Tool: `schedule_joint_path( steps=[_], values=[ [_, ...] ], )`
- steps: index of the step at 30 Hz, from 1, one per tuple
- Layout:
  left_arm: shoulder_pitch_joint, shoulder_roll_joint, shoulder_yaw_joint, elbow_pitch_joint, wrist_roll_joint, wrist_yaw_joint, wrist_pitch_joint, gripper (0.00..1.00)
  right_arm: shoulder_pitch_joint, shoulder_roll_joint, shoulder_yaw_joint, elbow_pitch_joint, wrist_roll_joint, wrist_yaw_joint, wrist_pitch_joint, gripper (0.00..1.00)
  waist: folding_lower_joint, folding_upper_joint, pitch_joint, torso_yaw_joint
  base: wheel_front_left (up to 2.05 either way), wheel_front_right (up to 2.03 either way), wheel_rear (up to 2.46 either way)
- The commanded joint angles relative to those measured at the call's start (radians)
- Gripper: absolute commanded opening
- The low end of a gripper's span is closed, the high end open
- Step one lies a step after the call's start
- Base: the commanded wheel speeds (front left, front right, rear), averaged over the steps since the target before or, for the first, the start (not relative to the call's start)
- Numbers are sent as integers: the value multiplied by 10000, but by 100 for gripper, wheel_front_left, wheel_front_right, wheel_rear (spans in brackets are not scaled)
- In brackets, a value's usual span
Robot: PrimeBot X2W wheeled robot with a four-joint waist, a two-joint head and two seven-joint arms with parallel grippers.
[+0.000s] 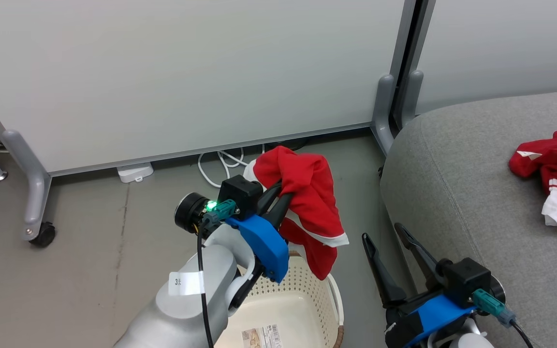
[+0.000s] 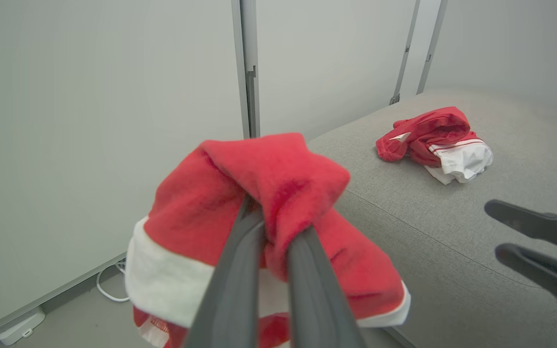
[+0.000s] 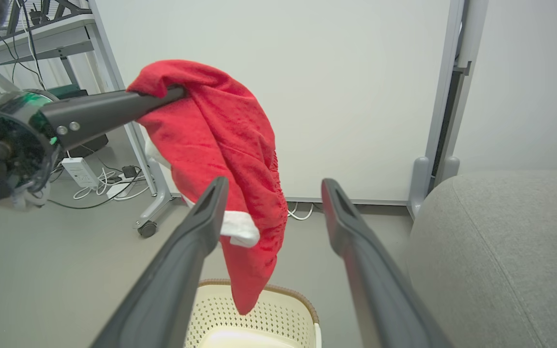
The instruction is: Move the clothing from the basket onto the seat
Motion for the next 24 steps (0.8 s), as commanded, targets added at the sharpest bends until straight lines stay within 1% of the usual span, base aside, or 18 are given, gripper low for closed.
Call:
schedule_joint_path(
  steps=[1,10,12,14,18,24],
  values=[
    [-184,-17,-51,33,-84,-6,-92,0,137,-8,6,3,8,1,20,100,0,-1,15,-2,0,0,0],
    [-285,-30,-346,297,-378,-7,-186,0,144,-8,76,5,27,1,58,100,0,-1,65,0,0,0,0],
    [-301,-30,-393,354,-448,-7,-221,0,108,-8,188,32,243,1,77,100,0,-1,83,-3,0,0,0],
    [-343,-32,-435,394,-480,-7,-255,0,-76,-8,362,101,223,1,147,100,0,-1,119,-7,0,0,0],
    [-448,-36,-525,444,-555,-7,-275,0,-611,-8,802,547,271,1,364,100,0,-1,210,22,0,0,0],
    [-570,-40,-746,465,-681,-7,-336,0,-1776,-10,1350,1676,190,1,469,100,0,-1,374,124,0,0,0]
  ],
)
